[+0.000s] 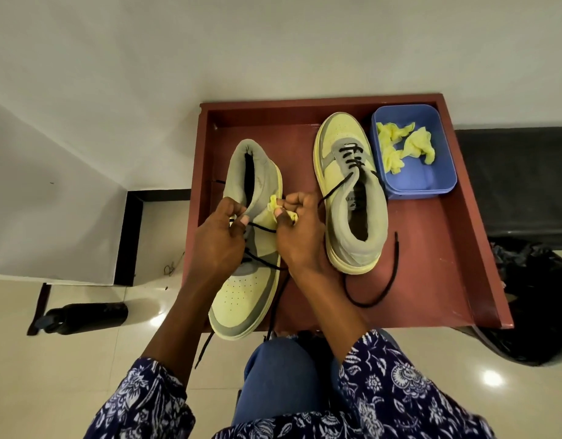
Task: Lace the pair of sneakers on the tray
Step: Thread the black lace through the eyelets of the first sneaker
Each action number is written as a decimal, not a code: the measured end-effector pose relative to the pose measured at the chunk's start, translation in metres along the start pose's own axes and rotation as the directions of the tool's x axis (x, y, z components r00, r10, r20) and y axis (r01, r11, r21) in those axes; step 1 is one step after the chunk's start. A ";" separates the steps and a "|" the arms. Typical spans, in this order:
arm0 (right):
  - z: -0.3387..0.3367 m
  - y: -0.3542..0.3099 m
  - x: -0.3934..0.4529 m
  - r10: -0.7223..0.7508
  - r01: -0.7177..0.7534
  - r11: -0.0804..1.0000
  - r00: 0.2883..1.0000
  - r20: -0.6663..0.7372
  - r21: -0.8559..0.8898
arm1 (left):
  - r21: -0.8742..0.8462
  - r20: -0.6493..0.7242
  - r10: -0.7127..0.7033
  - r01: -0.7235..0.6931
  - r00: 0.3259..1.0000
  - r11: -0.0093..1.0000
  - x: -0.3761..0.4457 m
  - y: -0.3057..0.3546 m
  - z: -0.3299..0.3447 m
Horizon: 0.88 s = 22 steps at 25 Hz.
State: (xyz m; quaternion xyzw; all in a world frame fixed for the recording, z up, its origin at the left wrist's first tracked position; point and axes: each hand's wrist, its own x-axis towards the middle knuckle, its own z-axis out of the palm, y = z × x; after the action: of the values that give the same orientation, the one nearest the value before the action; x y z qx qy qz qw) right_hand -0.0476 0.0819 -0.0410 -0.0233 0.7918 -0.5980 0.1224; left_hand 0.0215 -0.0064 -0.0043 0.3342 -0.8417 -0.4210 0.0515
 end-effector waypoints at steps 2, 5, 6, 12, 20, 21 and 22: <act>-0.002 -0.002 0.002 0.035 -0.035 0.999 0.999 -0.002 0.024 | 0.007 0.033 0.009 -0.009 0.999 1.000 -0.001 0.000 -0.003; -0.001 -0.007 0.011 0.067 -0.066 0.998 0.995 -0.069 0.012 | 0.016 0.089 0.018 -0.020 0.996 1.000 -0.003 0.003 -0.006; 0.000 -0.012 0.016 0.060 -0.062 0.998 0.994 -0.088 -0.011 | 0.005 0.110 0.012 -0.013 0.994 1.000 -0.003 0.004 -0.008; 0.012 -0.045 0.081 -0.008 0.021 0.977 0.998 0.058 -0.214 | 0.002 0.160 0.016 -0.017 0.987 1.000 -0.002 0.007 -0.013; 0.003 -0.056 0.081 -0.024 0.137 0.894 0.965 0.259 -0.427 | -0.027 0.147 0.007 -0.003 0.989 1.000 0.001 0.004 -0.010; 0.002 -0.056 0.076 -0.042 0.141 0.903 0.969 0.242 -0.407 | -0.028 0.144 0.007 -0.003 0.989 1.000 0.001 0.004 -0.009; 0.002 -0.055 0.070 -0.054 0.141 0.911 0.973 0.226 -0.388 | -0.025 0.141 0.007 -0.004 0.990 1.000 0.001 0.004 -0.009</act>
State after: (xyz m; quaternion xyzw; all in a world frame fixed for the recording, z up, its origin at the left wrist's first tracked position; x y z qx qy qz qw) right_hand -0.1214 0.0518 -0.0006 -0.1506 0.8780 -0.4222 0.1679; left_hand 0.0223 -0.0116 0.0039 0.3005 -0.8388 -0.4540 -0.0030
